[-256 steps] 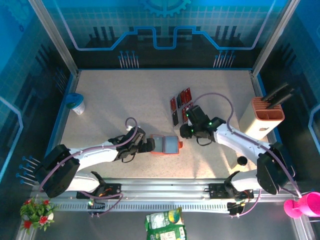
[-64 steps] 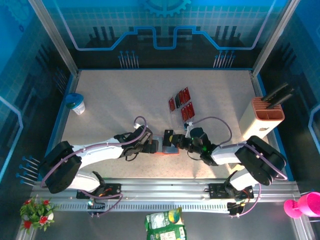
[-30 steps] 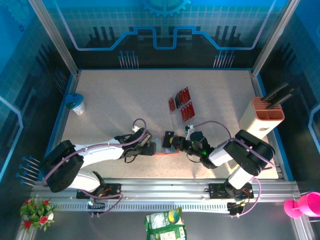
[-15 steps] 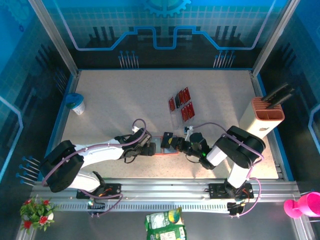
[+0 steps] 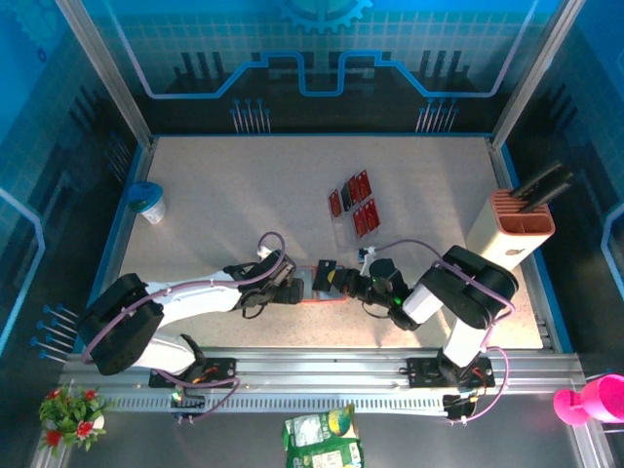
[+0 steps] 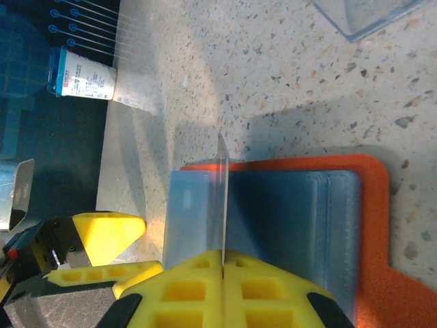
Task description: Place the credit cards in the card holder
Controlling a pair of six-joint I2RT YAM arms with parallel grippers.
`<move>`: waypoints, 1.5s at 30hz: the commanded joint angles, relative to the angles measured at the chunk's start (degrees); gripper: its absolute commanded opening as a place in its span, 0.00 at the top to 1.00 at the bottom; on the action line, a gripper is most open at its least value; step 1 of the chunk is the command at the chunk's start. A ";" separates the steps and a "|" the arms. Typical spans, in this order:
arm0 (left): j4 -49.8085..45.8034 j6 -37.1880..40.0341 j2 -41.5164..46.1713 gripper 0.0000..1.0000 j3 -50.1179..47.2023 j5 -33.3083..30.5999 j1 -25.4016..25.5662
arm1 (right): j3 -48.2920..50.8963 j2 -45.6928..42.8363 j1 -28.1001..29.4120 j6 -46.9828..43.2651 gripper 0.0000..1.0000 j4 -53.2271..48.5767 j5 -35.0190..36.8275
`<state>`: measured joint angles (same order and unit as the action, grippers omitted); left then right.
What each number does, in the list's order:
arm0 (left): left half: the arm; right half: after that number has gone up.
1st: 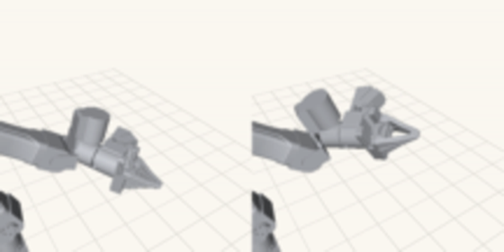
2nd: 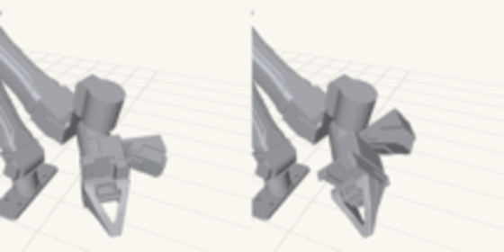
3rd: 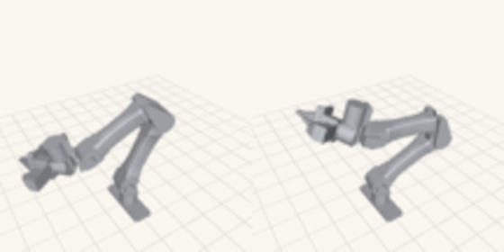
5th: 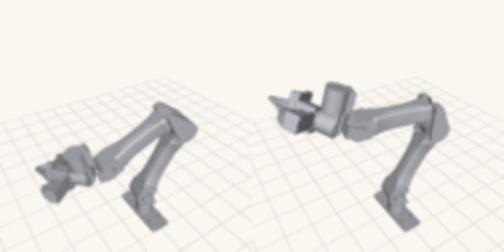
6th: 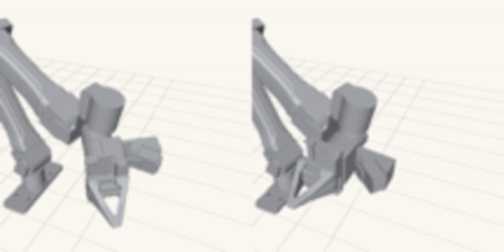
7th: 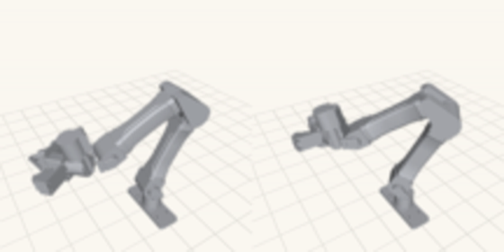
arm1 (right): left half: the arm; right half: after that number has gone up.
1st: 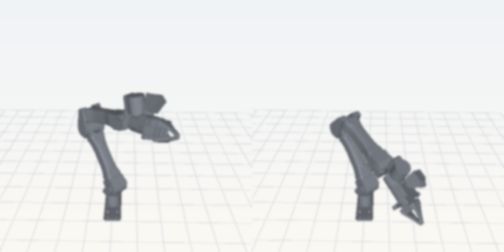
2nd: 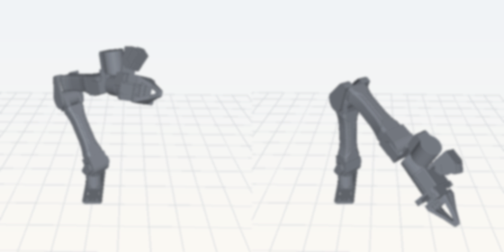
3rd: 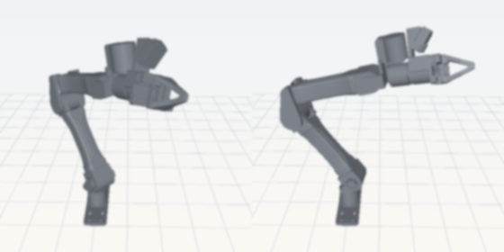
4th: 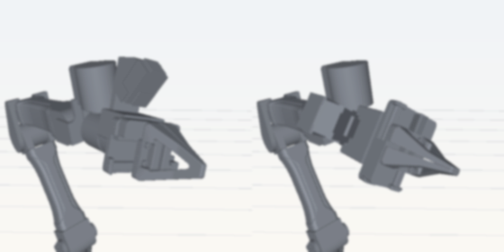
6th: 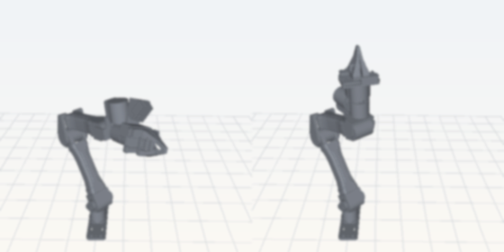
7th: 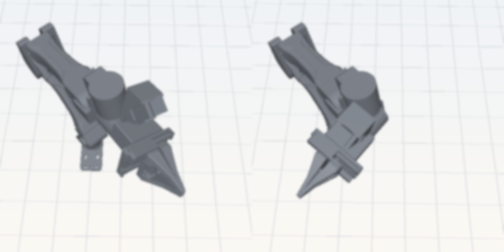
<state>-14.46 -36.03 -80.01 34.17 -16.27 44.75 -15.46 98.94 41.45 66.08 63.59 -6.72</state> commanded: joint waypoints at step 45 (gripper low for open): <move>-0.83 -6.29 3.55 0.01 -5.15 -5.52 0.04 | -2.91 -5.93 3.70 -3.81 1.00 -15.17 3.56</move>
<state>-12.21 -40.45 -76.95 30.48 -19.75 44.91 -18.98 94.70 44.69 63.55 51.83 -5.58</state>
